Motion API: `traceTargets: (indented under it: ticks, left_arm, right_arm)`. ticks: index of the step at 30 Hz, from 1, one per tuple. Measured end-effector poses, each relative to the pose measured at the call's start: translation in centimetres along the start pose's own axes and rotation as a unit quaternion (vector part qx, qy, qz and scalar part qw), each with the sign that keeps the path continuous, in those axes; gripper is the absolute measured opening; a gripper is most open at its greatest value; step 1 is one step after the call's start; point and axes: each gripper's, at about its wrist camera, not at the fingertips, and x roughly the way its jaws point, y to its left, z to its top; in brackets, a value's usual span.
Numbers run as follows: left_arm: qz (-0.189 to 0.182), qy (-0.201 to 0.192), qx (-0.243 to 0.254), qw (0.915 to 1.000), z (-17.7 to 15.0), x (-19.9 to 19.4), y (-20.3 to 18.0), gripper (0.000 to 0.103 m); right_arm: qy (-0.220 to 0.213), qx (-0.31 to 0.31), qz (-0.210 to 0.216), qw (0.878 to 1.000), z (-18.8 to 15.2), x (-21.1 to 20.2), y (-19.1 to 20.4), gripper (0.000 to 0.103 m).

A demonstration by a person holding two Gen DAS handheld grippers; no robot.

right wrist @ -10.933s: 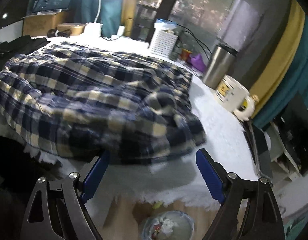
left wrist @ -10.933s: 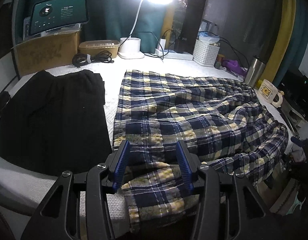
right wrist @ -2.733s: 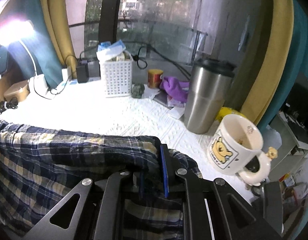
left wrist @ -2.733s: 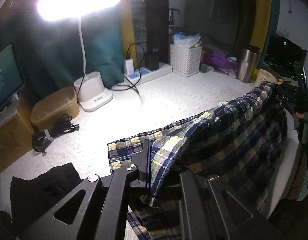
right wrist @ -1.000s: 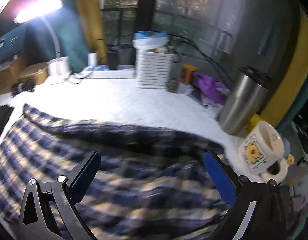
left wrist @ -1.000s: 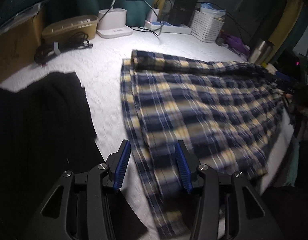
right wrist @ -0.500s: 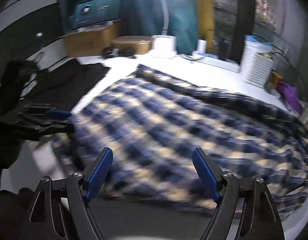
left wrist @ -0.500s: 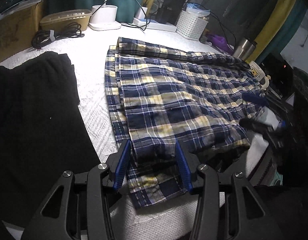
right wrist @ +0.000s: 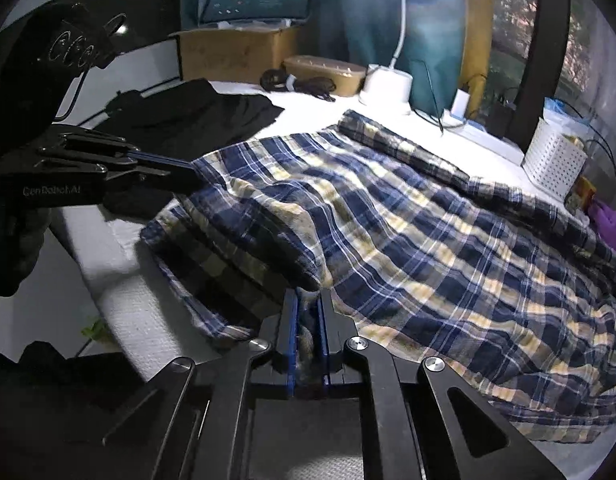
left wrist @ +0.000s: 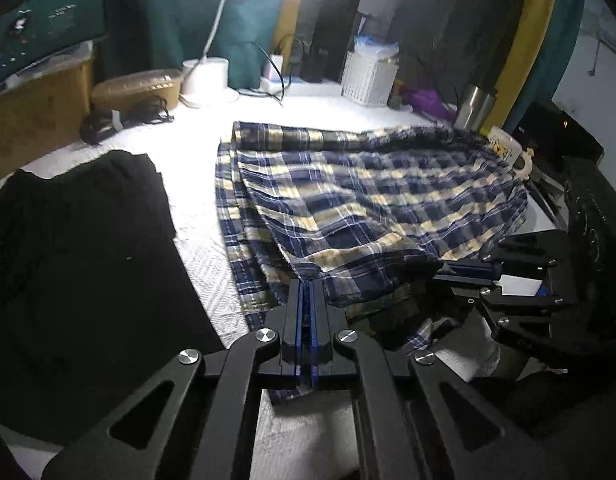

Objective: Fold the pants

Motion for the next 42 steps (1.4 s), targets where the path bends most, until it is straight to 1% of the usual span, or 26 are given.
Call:
traceTargets:
  ticks: [3, 6, 10, 13, 16, 19, 23, 29, 32, 34, 38, 40, 42]
  left_arm:
    - [0.0, -0.008, -0.005, 1.0, 0.0, -1.2, 0.1, 0.001]
    - [0.005, -0.011, -0.004, 0.9999, -0.4, -2.1, 0.0, 0.001]
    - [0.017, 0.01, -0.007, 0.9998, -1.6, -1.9, 0.4, 0.001]
    - [0.023, 0.035, -0.011, 0.999, -2.7, -0.9, 0.7, 0.001]
    - [0.029, 0.056, -0.013, 0.9979, -3.7, 0.1, 0.6, 0.001]
    - [0.032, 0.063, -0.012, 0.9974, -3.8, 0.3, 0.6, 0.001]
    - [0.035, 0.073, -0.006, 0.9967, -3.6, 0.1, 0.6, 0.001]
    - [0.036, 0.087, -0.012, 0.9955, -3.0, -0.3, 0.9, 0.002]
    - [0.036, 0.089, -0.023, 0.9951, -2.3, -0.8, 1.5, 0.003]
    - [0.064, 0.088, -0.024, 0.9938, -1.7, -1.2, 2.1, 0.003]
    - [0.092, 0.076, -0.051, 0.9915, -0.3, -2.2, 4.2, 0.003]
    - [0.109, 0.072, -0.051, 0.9901, 0.4, -2.0, 4.7, 0.003]
    - [0.121, 0.069, -0.04, 0.9895, 1.6, -1.4, 4.7, 0.003]
  right_arm:
    - [-0.008, -0.007, 0.005, 1.0, 0.1, -1.0, 0.4, 0.008]
    - [-0.006, -0.017, 0.015, 1.0, 0.0, -1.4, 0.9, 0.008]
    - [0.007, -0.032, 0.035, 0.999, -0.5, -1.0, 2.3, 0.008]
    - [0.019, -0.04, 0.046, 0.998, -1.2, -0.4, 3.1, 0.008]
    - [0.025, -0.037, 0.05, 0.998, -1.5, -0.1, 3.1, 0.008]
    - [0.019, -0.031, 0.051, 0.998, -1.5, -0.6, 2.6, 0.008]
    - [0.002, -0.008, 0.055, 0.998, -1.4, -1.8, 0.8, 0.008]
    - [-0.011, 0.027, 0.015, 0.999, -0.6, -2.5, -3.2, 0.008]
    - [-0.009, 0.045, -0.002, 0.999, -0.1, -2.2, -5.5, 0.008]
    - [-0.004, 0.05, -0.014, 0.999, 0.3, -1.8, -6.7, 0.008]
    - [0.0, 0.066, -0.029, 0.997, 1.1, -1.0, -9.1, 0.009]
    - [-0.001, 0.075, -0.032, 0.997, 1.6, -0.6, -10.2, 0.009]
    - [-0.001, 0.082, -0.036, 0.996, 2.2, -0.1, -11.2, 0.01]
